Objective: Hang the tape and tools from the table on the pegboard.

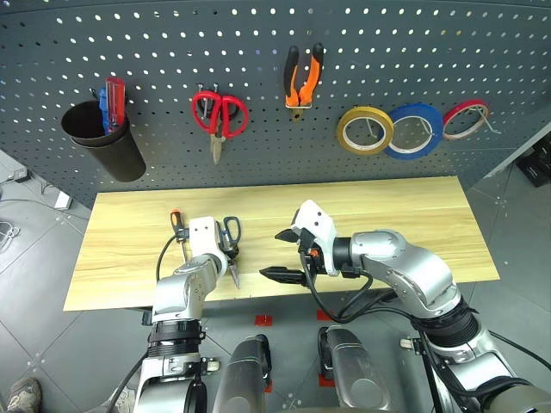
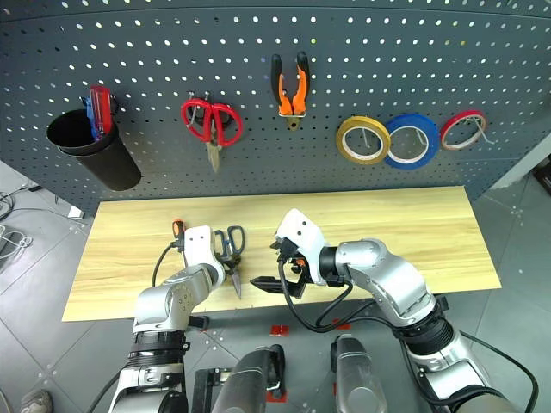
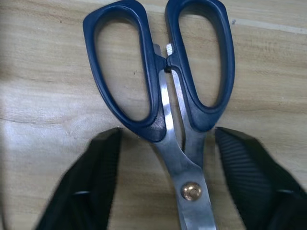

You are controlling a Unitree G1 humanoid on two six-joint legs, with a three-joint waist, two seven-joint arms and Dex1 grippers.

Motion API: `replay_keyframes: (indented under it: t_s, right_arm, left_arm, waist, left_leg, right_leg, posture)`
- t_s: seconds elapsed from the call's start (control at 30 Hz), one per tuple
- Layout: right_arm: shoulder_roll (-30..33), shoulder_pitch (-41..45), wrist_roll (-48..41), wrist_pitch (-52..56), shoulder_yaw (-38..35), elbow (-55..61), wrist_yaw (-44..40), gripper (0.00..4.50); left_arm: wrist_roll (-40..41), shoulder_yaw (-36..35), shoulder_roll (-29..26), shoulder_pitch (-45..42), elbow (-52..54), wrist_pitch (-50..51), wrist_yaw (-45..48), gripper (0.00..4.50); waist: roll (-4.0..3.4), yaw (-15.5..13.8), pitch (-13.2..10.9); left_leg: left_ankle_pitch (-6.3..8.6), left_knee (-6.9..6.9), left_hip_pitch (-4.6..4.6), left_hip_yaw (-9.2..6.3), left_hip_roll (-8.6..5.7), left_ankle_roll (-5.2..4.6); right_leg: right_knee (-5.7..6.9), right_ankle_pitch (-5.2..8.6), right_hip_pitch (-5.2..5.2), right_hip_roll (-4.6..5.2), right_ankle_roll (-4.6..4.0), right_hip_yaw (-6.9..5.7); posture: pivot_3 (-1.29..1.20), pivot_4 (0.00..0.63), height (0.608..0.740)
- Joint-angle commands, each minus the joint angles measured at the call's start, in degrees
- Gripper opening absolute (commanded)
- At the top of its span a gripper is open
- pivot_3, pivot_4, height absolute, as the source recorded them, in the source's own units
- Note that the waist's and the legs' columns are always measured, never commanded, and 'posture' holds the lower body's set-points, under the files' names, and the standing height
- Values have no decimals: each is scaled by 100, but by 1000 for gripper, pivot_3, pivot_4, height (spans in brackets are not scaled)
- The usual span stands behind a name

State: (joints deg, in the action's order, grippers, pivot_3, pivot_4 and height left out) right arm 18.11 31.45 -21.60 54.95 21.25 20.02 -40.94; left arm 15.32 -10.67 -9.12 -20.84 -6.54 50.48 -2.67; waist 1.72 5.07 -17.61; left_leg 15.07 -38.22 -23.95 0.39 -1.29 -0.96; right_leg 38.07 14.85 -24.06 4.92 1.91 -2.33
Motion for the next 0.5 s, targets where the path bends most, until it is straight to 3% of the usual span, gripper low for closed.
replay_keyframes:
  t_s: [0.03, 0.13, 0.27, 0.5]
  right_arm:
    - [-29, 162, -165, 227, -192, 180, 91, 4500]
    - [32, 208, -125, 251, -207, 134, 135, 4500]
    - [133, 216, -81, 230, -228, 141, 192, 4500]
    - [259, 104, 206, -251, -333, 164, 460, 4500]
  left_arm:
    - [-22, 27, -35, 138, -34, -8, 190, 1738]
    - [2, 45, -109, 265, 94, 35, 378, 939]
    - [90, -7, -267, 479, 337, 94, 684, 376]
    - [341, -23, -707, 1005, 1057, 1, 1443, 270]
  waist:
    - [0, 1, 0]
    - [0, 1, 0]
    - [0, 2, 1]
    - [-1, 27, 0]
  left_leg:
    - [0, 0, 0, 0, 0, 0]
    - [0, 0, 0, 0, 0, 1]
    - [0, 0, 1, 0, 0, 1]
    - [0, 7, 1, 1, 0, 1]
  right_leg:
    - [0, 0, 0, 0, 0, 0]
    - [0, 0, 0, 1, 0, 0]
    - [1, 0, 1, 2, 0, -1]
    - [-2, 0, -3, 2, 0, 2]
  posture:
    - [-252, 323, 740]
    - [-253, 323, 740]
    - [-257, 321, 740]
    - [-264, 317, 740]
